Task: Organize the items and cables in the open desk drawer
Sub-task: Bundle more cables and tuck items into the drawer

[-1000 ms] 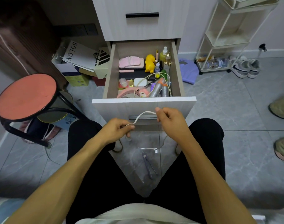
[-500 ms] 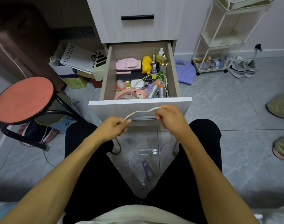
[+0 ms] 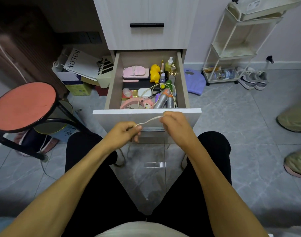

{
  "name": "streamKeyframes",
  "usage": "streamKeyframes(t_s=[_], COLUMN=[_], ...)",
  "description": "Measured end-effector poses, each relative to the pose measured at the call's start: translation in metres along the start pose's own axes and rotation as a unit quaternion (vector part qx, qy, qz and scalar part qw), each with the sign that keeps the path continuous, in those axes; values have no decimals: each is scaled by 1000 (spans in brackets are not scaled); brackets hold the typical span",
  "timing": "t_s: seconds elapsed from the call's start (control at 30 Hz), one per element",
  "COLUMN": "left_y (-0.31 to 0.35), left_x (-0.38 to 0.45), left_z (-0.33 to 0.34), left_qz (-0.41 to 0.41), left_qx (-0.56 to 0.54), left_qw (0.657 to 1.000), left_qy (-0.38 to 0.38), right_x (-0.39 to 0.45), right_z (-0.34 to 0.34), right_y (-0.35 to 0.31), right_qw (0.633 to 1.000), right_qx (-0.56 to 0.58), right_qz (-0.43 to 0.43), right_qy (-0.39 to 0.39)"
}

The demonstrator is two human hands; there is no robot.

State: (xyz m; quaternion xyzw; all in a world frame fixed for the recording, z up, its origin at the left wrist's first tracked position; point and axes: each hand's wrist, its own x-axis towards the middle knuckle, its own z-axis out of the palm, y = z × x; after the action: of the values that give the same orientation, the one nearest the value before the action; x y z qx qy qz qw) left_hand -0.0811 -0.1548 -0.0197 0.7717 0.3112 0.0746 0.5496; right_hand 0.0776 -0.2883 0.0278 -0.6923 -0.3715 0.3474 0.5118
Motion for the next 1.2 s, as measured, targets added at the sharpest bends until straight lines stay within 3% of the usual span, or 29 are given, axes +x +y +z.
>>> streamKeyframes(t_s=[0.1,0.2,0.37,0.5,0.6,0.7,0.87,0.97,1.1,1.2], left_y=[4,27,21,26,22,6,-9,-10,3,19], left_x=[2,3,-3,-9,-10,-5,5,4,-3,-9], left_z=[7,17,9,10,6,3,6,6,3,2], left_qz=[27,84,72,73,71,54,18,27,97,142], left_qx=[39,101,36,10,-1,14,118,162,228,229], left_qw=[998,990,993,994,995,997,992,986,968,961], left_qy=[44,56,84,84,73,52,37,25,37,59], right_x=[6,10,18,17,15,14,9,5,9,6], right_z=[10,14,20,19,21,22,11,11,7,4], right_y=[5,6,-3,-4,-1,6,28,32,18,1], right_qw=[994,990,979,965,966,981,995,996,990,989], right_qx=[-103,-135,-194,-243,-230,-163,-85,-91,-95,-85], right_qz=[22,-13,5,-42,-86,-105,-39,18,84,53], right_qy=[-39,-35,-68,-94,-86,-29,34,12,-62,-110])
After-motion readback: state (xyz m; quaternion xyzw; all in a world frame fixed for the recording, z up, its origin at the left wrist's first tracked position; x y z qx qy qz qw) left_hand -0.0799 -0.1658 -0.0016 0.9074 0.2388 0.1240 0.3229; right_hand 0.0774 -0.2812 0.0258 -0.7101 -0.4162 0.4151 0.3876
